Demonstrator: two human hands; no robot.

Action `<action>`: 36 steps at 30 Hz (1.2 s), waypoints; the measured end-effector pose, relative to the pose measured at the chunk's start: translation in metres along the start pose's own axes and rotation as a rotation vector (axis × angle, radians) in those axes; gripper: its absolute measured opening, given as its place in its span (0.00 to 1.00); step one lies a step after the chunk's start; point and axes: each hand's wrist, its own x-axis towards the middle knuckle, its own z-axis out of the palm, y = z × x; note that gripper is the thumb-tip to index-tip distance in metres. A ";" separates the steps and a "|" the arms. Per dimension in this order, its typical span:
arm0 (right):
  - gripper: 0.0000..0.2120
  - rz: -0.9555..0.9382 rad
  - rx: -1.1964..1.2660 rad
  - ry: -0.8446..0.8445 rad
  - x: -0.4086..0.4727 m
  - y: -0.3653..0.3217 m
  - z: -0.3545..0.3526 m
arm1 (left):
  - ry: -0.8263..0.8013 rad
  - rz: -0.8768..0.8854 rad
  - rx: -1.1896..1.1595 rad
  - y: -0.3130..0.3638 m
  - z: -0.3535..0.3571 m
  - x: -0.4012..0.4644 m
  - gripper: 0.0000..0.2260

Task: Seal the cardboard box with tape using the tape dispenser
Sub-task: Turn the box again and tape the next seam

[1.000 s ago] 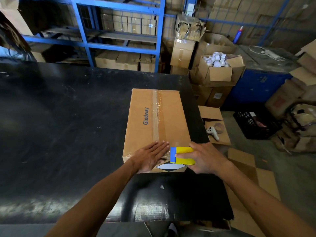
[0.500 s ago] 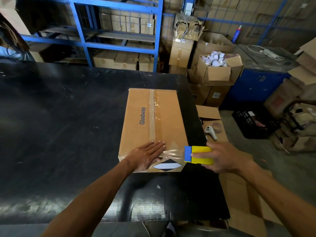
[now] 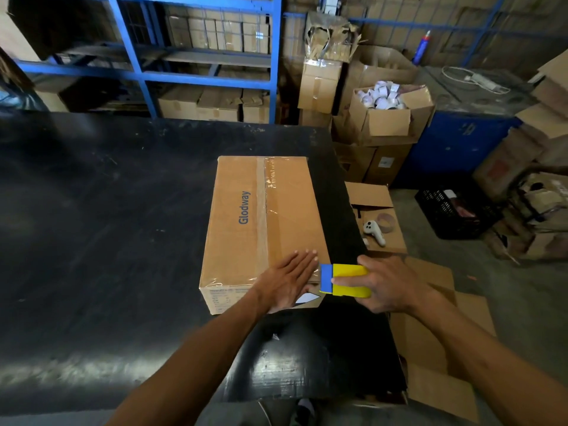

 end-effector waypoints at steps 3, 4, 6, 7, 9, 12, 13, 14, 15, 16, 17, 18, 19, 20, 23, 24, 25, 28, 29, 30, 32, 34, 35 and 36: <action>0.27 -0.032 0.022 0.100 -0.002 0.004 0.008 | 0.009 0.003 -0.001 0.000 0.000 0.000 0.27; 0.27 -0.047 0.028 0.121 -0.003 0.006 0.012 | 0.022 0.011 0.000 0.000 0.000 0.000 0.27; 0.28 -0.077 0.022 0.144 -0.005 0.010 0.018 | 0.053 0.019 0.010 -0.001 0.001 0.000 0.27; 0.28 -0.089 0.032 0.150 -0.006 0.012 0.019 | 0.063 0.022 0.016 -0.001 0.001 0.000 0.27; 0.27 -0.110 0.080 0.178 -0.011 0.019 0.019 | 0.064 0.026 0.022 -0.003 0.000 -0.001 0.27; 0.28 -0.162 0.091 0.252 -0.029 0.046 0.022 | 0.041 0.021 0.016 -0.005 0.000 -0.001 0.28; 0.28 -0.170 0.087 0.277 -0.037 0.057 0.024 | 0.032 0.023 0.019 -0.004 0.000 0.000 0.28; 0.29 -0.169 0.079 0.287 -0.044 0.065 0.028 | 0.029 0.024 0.029 -0.003 0.000 0.000 0.28; 0.30 -0.164 0.070 0.293 -0.047 0.069 0.031 | 0.030 0.026 0.040 -0.002 -0.001 0.000 0.28; 0.30 -0.158 0.064 0.304 -0.045 0.069 0.037 | 0.038 0.027 0.047 -0.001 -0.002 0.000 0.28; 0.30 -0.153 0.062 0.309 -0.039 0.066 0.044 | 0.050 0.022 0.049 -0.001 -0.003 0.001 0.28; 0.31 -0.144 0.062 0.314 -0.030 0.059 0.051 | 0.057 0.012 0.047 -0.001 -0.004 0.000 0.28; 0.31 -0.128 0.062 0.326 -0.021 0.051 0.057 | 0.062 0.007 0.042 0.000 -0.005 -0.001 0.28; 0.31 -0.113 0.063 0.339 -0.013 0.043 0.061 | 0.066 0.006 0.033 0.000 -0.005 0.000 0.27; 0.22 -0.090 0.036 0.360 -0.002 0.031 0.074 | 0.080 0.005 0.027 0.001 -0.003 0.000 0.26; 0.21 -0.097 0.020 0.364 0.001 0.029 0.080 | 0.077 0.008 0.031 0.001 -0.003 0.000 0.26; 0.22 -0.108 0.001 0.359 0.004 0.027 0.087 | 0.081 0.013 0.031 0.002 -0.004 0.000 0.27; 0.21 -0.106 -0.018 0.353 0.010 0.018 0.107 | 0.071 0.014 -0.004 0.004 -0.004 0.001 0.27; 0.21 -0.086 -0.003 0.367 0.012 0.017 0.111 | 0.058 0.003 -0.013 0.004 -0.005 0.000 0.27; 0.21 -0.062 0.016 0.386 0.014 0.016 0.111 | 0.027 -0.012 -0.020 0.005 -0.007 0.001 0.27; 0.21 -0.020 0.086 0.391 0.018 0.019 0.112 | -0.057 -0.052 -0.044 0.009 -0.016 0.009 0.29; 0.23 0.085 0.224 0.351 0.022 0.028 0.112 | -0.066 -0.148 -0.089 0.023 -0.023 0.028 0.34; 0.23 0.165 0.321 0.326 0.023 0.033 0.110 | -0.058 -0.237 -0.122 0.032 -0.025 0.040 0.36; 0.23 0.250 0.448 0.306 0.024 0.039 0.111 | -0.059 -0.347 -0.163 0.040 -0.027 0.051 0.37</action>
